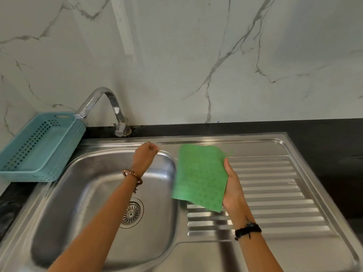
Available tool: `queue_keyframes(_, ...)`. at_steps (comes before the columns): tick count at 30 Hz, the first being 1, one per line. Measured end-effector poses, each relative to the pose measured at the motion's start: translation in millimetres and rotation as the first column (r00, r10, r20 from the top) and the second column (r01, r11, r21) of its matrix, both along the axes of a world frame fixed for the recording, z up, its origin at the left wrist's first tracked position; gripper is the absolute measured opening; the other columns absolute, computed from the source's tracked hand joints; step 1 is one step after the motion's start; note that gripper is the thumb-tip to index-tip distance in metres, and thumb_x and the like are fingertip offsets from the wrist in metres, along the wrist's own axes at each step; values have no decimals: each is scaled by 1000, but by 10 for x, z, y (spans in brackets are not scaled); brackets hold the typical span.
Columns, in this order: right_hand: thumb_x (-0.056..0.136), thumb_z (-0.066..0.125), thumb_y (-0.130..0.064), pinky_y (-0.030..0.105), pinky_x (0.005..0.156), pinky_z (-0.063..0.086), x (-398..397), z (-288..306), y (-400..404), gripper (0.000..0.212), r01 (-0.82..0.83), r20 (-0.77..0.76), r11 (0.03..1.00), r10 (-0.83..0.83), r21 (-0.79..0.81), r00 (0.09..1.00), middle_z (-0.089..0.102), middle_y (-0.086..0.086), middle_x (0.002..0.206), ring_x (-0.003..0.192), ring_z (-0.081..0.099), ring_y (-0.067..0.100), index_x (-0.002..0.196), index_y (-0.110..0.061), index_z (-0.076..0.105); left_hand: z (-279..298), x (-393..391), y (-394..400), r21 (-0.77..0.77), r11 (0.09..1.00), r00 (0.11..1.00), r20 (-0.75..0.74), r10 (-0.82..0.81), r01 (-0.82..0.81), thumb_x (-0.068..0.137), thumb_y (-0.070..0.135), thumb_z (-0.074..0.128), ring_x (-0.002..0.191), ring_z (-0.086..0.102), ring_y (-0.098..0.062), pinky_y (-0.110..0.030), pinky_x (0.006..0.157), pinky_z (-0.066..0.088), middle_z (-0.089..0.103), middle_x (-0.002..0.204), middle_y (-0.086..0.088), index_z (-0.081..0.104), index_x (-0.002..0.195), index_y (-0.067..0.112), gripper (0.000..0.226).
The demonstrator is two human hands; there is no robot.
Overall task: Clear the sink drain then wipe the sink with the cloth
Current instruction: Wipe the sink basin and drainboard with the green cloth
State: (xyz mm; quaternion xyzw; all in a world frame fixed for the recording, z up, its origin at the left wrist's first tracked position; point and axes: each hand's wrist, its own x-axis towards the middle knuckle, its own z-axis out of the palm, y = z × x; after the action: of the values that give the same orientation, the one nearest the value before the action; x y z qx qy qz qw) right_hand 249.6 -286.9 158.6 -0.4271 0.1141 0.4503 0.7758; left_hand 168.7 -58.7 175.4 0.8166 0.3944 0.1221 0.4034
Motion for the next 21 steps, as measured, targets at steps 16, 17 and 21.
queue_keyframes(16,101,13,-44,44,109,-24,377,-527,1426,58,-26,417,423,878,-906,-235,-21,0,156,145,-18,19,149,-23,-13,-988,206,517,400,810,826,-537,-173,430,95,39,42,146,-4,-20,-41,119,5,-9,158,-9,-8,147,8,78)
queue_keyframes(17,102,13,-42,47,110,-21,380,-678,1496,58,92,320,373,880,-923,-352,-20,3,157,145,-17,21,149,-20,-12,-1032,177,529,417,805,840,-514,-173,421,94,38,44,146,-5,-19,-40,119,4,-9,158,-7,-8,147,10,79)
queue_keyframes(21,97,8,-44,52,116,-6,427,-953,1718,61,372,168,436,803,-819,-572,-3,7,160,148,-2,24,150,-15,-2,-1175,105,586,442,815,891,-413,-188,376,89,28,51,146,-2,-16,-38,118,-2,-6,158,-2,-6,147,18,82)
